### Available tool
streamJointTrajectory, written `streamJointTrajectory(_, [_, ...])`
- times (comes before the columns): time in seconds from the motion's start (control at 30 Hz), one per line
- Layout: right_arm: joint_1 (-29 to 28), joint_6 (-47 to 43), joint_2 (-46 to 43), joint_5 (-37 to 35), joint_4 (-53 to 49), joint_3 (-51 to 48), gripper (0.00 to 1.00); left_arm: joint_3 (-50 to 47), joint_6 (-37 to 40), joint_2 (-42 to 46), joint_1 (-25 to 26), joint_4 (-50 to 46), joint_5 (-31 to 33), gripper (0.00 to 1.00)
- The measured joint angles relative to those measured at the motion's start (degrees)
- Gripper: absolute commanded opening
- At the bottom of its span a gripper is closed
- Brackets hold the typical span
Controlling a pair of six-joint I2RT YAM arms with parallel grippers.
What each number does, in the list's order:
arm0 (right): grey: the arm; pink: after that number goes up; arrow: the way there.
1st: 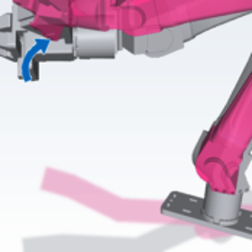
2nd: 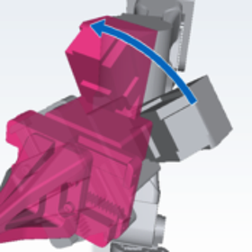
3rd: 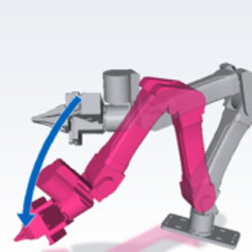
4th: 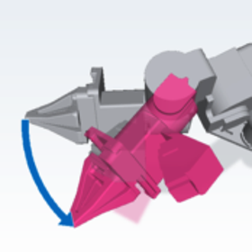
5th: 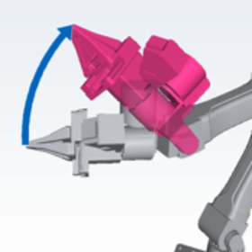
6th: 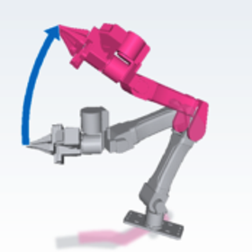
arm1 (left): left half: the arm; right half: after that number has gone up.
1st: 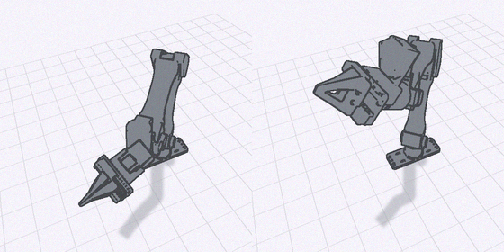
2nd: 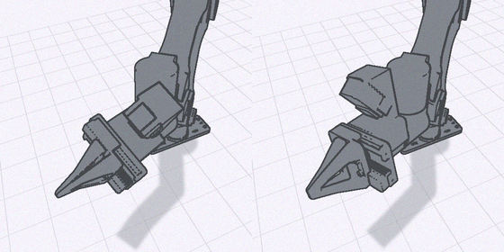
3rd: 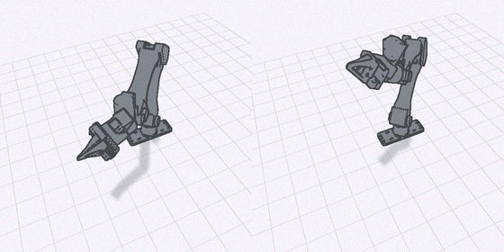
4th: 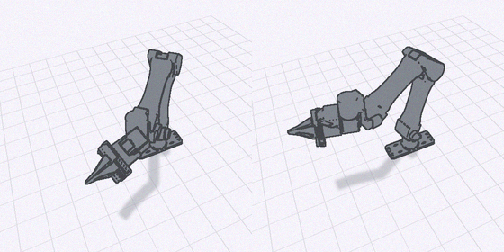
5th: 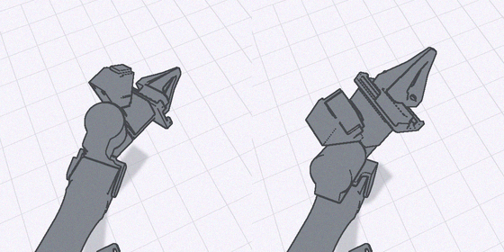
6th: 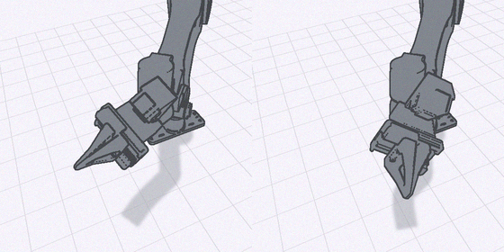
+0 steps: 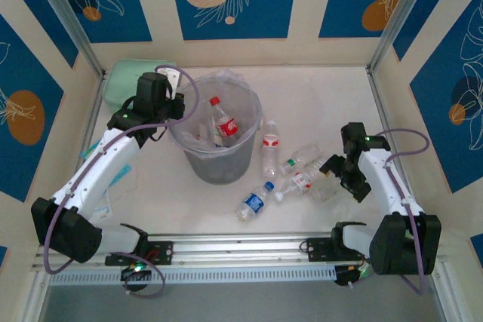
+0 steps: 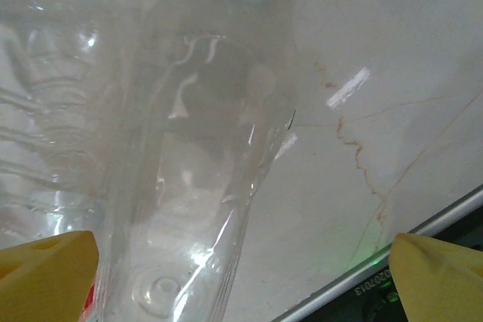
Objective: Put the plastic bottles in the bin
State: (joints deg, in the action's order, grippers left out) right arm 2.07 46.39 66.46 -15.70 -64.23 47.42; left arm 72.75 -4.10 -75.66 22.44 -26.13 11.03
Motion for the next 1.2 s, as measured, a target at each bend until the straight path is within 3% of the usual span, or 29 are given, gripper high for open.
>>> streamJointTrajectory(0.43, [5.14,0.85,0.2,7.5,10.47,-6.93,0.95,0.04,0.0,-0.04,0.0,0.0,0.0,0.0])
streamJointTrajectory(1.07, [5.57,1.16,1.38,8.63,14.36,-8.61,0.55,0.15,0.04,-0.22,0.09,-0.02,0.04,0.0])
streamJointTrajectory(1.2, [5.57,1.03,1.38,8.63,14.34,-8.61,0.53,0.15,0.04,-0.22,0.09,0.0,0.04,0.0])
